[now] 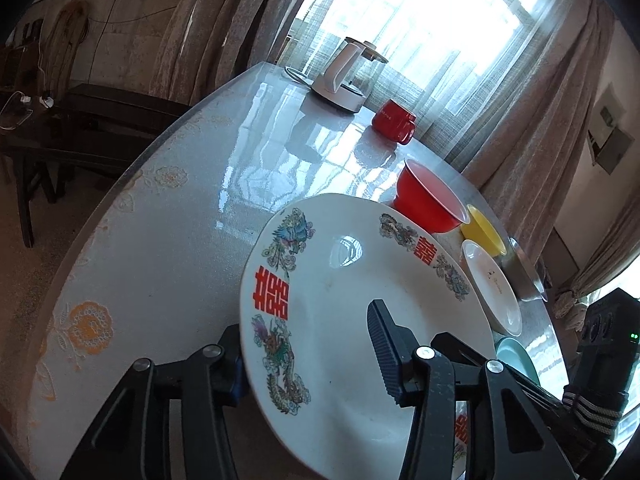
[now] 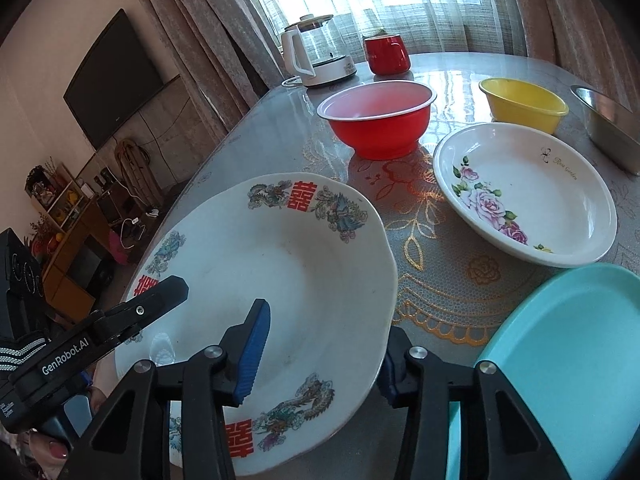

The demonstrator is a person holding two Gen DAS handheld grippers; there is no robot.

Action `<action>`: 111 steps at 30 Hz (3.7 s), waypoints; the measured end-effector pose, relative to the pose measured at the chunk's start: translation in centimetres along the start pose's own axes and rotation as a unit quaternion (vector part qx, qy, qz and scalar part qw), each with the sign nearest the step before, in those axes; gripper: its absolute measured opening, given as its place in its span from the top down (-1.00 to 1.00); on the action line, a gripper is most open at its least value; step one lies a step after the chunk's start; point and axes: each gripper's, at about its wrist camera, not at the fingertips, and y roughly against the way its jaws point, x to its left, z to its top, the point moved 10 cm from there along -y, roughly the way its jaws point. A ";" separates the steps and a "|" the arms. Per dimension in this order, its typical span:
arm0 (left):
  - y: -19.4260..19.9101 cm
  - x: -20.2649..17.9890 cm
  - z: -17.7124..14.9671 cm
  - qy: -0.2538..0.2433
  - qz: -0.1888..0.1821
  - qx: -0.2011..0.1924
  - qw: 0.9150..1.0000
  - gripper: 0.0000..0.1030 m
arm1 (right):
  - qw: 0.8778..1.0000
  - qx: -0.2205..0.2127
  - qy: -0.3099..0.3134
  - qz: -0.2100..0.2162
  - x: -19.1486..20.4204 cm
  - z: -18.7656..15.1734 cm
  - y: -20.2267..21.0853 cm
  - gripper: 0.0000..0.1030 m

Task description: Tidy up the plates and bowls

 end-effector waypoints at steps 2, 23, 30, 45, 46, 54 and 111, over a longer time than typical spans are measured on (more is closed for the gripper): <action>0.0 -0.2 0.0 -0.005 0.006 0.001 1.000 0.01 | 1.000 -0.002 0.003 -0.008 0.0 0.2 -0.1 0.06; -0.1 -0.2 0.1 0.005 -0.013 0.000 1.000 0.39 | 0.998 -0.023 -0.013 0.049 0.7 -0.5 1.7 0.54; 0.2 -0.7 0.1 -0.006 -0.020 -0.006 1.000 0.39 | 0.999 -0.033 -0.004 0.042 0.8 -0.5 2.2 0.53; 1.3 -4.9 -1.0 -0.091 -0.036 -0.021 0.995 0.39 | 0.998 -0.055 0.002 0.013 -0.4 -1.0 5.9 0.52; 1.6 -5.6 -1.1 -0.112 -0.026 -0.029 0.993 0.38 | 0.998 -0.057 -0.003 0.015 -0.7 -1.1 6.3 0.52; 2.1 -9.5 -3.1 -0.147 -0.044 -0.043 0.987 0.36 | 0.997 -0.076 -0.017 -0.001 -3.1 -2.0 10.0 0.52; -0.4 -21.3 -15.3 -0.286 -0.079 0.059 0.953 0.03 | 0.982 -0.076 -0.148 -0.086 -17.9 -9.4 17.5 0.48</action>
